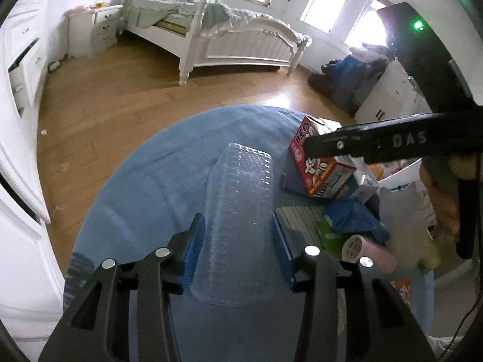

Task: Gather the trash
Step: 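Grasp the clear plastic tray with the left tool while the right tool grasps the red carton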

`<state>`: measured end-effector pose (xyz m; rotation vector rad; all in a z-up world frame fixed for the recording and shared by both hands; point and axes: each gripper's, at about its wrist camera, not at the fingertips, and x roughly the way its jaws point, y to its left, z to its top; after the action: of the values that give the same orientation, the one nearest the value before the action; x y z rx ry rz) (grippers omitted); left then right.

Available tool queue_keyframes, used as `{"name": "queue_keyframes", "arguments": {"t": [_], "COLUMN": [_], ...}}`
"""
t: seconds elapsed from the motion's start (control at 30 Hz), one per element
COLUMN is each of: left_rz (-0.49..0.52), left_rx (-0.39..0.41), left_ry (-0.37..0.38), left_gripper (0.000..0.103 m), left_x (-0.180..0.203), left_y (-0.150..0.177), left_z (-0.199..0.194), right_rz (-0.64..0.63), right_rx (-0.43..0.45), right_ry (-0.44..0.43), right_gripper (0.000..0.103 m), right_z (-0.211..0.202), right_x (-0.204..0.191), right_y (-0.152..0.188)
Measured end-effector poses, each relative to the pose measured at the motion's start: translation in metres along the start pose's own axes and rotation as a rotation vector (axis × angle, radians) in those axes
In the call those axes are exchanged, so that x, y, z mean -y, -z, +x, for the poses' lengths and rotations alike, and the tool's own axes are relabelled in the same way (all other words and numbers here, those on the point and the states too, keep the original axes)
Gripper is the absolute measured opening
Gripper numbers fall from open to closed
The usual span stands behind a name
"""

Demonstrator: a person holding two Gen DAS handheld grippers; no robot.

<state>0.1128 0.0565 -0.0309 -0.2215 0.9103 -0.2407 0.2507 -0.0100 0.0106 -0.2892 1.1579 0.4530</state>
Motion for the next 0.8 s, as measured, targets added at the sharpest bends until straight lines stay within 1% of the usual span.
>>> {"name": "queue_keyframes", "arguments": {"t": [0.07,0.13,0.2,0.23,0.3,0.37,0.5,0.57,0.6,0.67,0.7,0.73,0.8], "left_rz": [-0.009,-0.026,-0.038,-0.039,-0.032,-0.03,-0.038,-0.038,-0.04,-0.045,-0.049,-0.05,-0.042], "left_rx": [0.006,0.014,0.033,0.04,0.049,0.054,0.058,0.064,0.067,0.07,0.071,0.073,0.077], "left_ry": [0.01,0.018,0.026,0.027,0.025,0.024,0.029,0.03,0.033,0.039,0.043,0.043,0.033], "left_gripper": [0.042,0.042,0.041,0.04,0.04,0.039,0.039,0.039,0.039,0.039,0.039,0.039,0.039], "left_x": [-0.004,-0.008,-0.011,-0.011,-0.011,-0.01,-0.011,-0.012,-0.012,-0.016,-0.017,-0.018,-0.016], "left_y": [0.005,0.01,0.015,0.015,0.018,0.018,0.015,0.016,0.017,0.022,0.022,0.023,0.024], "left_z": [-0.006,-0.013,-0.02,-0.021,-0.022,-0.02,-0.017,-0.017,-0.017,-0.017,-0.017,-0.017,-0.017], "right_rz": [-0.024,0.001,-0.003,-0.002,0.012,-0.001,-0.022,-0.001,0.01,0.031,0.036,0.039,0.047], "right_rx": [-0.017,-0.035,-0.032,-0.031,-0.025,-0.014,0.015,0.05,0.069,0.095,0.107,0.114,0.122], "right_ry": [-0.025,-0.038,0.005,0.022,0.03,0.048,0.08,0.054,0.035,-0.039,-0.073,-0.089,-0.128], "right_gripper": [0.074,0.074,0.072,0.069,0.069,0.069,0.067,0.058,0.056,0.046,0.043,0.04,0.039], "right_z": [0.005,0.009,0.013,0.02,0.028,0.033,0.031,0.025,0.018,0.004,-0.001,-0.005,-0.01], "right_x": [-0.012,-0.011,-0.012,-0.012,-0.01,-0.014,-0.021,-0.018,-0.015,-0.01,-0.009,-0.008,-0.005], "right_y": [0.0,-0.002,-0.005,-0.007,-0.009,-0.01,-0.004,-0.001,0.002,0.011,0.016,0.019,0.025]}}
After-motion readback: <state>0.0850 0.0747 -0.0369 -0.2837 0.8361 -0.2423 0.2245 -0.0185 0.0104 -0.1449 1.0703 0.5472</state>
